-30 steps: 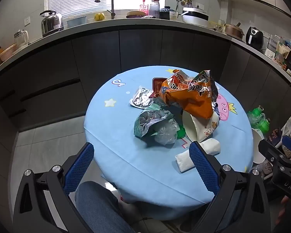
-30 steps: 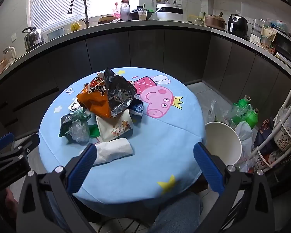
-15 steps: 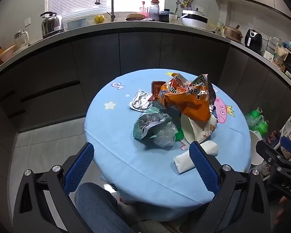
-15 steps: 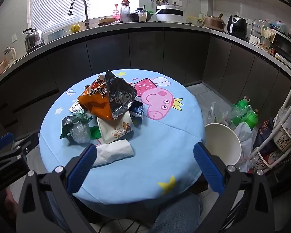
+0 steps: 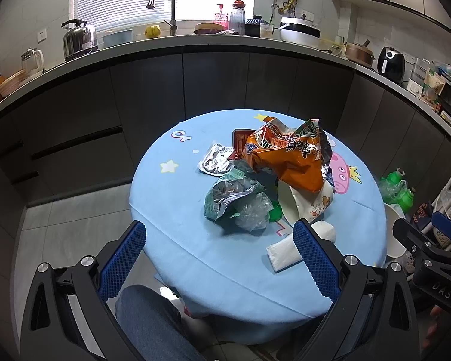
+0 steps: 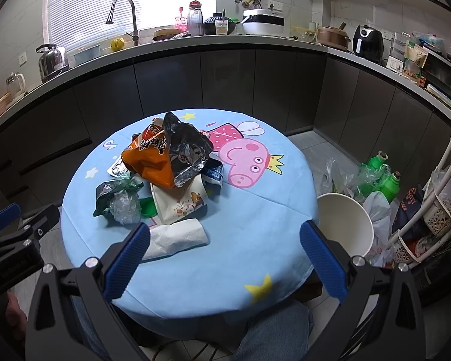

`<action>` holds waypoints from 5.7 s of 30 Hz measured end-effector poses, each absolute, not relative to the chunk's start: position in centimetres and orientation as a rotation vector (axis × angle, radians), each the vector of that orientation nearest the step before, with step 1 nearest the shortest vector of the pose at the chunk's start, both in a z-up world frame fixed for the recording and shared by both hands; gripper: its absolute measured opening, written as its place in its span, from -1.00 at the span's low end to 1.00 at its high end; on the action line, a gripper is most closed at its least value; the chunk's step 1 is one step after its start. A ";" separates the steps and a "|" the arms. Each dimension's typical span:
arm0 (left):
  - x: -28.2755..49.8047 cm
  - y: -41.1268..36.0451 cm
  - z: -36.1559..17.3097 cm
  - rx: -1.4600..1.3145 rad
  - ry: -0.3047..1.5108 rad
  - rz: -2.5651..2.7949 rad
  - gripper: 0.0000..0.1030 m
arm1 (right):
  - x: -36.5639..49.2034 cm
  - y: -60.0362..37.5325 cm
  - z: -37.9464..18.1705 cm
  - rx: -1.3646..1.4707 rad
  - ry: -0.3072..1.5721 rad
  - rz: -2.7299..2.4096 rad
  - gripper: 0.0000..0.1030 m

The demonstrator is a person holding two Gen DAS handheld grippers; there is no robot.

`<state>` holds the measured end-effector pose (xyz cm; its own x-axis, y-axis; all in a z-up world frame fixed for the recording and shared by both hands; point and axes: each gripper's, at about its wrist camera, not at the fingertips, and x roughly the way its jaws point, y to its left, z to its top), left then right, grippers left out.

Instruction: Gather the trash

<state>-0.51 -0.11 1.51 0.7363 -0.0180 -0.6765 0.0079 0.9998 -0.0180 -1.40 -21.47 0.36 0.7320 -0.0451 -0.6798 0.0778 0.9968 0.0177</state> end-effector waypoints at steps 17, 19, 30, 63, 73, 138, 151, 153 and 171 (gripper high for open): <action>-0.4 -0.2 1.6 -0.015 0.740 -0.017 0.84 | -1.4 -21.5 0.5 0.044 0.744 -0.067 0.93; -0.4 -0.2 1.6 -0.014 0.741 -0.018 0.84 | -1.4 -21.5 0.5 0.045 0.745 -0.067 0.93; -0.4 -0.2 1.6 -0.016 0.741 -0.018 0.84 | -1.3 -21.2 0.8 0.044 0.746 -0.066 0.93; -0.4 0.0 1.3 -0.021 0.752 -0.023 0.84 | -1.1 -21.2 1.0 0.041 0.744 -0.071 0.93; 1.6 2.4 -0.8 -0.053 0.803 -0.106 0.83 | 0.9 -21.6 -4.0 0.119 0.801 0.152 0.93; 15.0 2.9 -4.2 -0.092 0.971 -0.297 -0.07 | 5.6 -23.0 -10.8 0.188 0.949 0.196 -0.79; 17.8 4.3 -8.9 -0.157 1.116 -0.366 -0.79 | 5.9 -21.9 -11.0 0.167 0.963 0.199 -0.81; 17.7 4.7 -8.9 -0.182 1.116 -0.367 -0.93 | 5.7 -21.9 -10.7 0.167 0.954 0.201 -0.81; 10.4 3.0 0.9 -0.160 0.892 -0.378 -0.99 | 3.3 -23.2 -4.7 0.196 0.772 0.197 -0.84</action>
<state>10.35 2.98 0.90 0.5672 -0.3859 -0.7276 0.2546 0.9223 -0.2907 3.28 -23.24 -4.70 0.7000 0.2474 -0.6700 -0.1040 0.9634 0.2470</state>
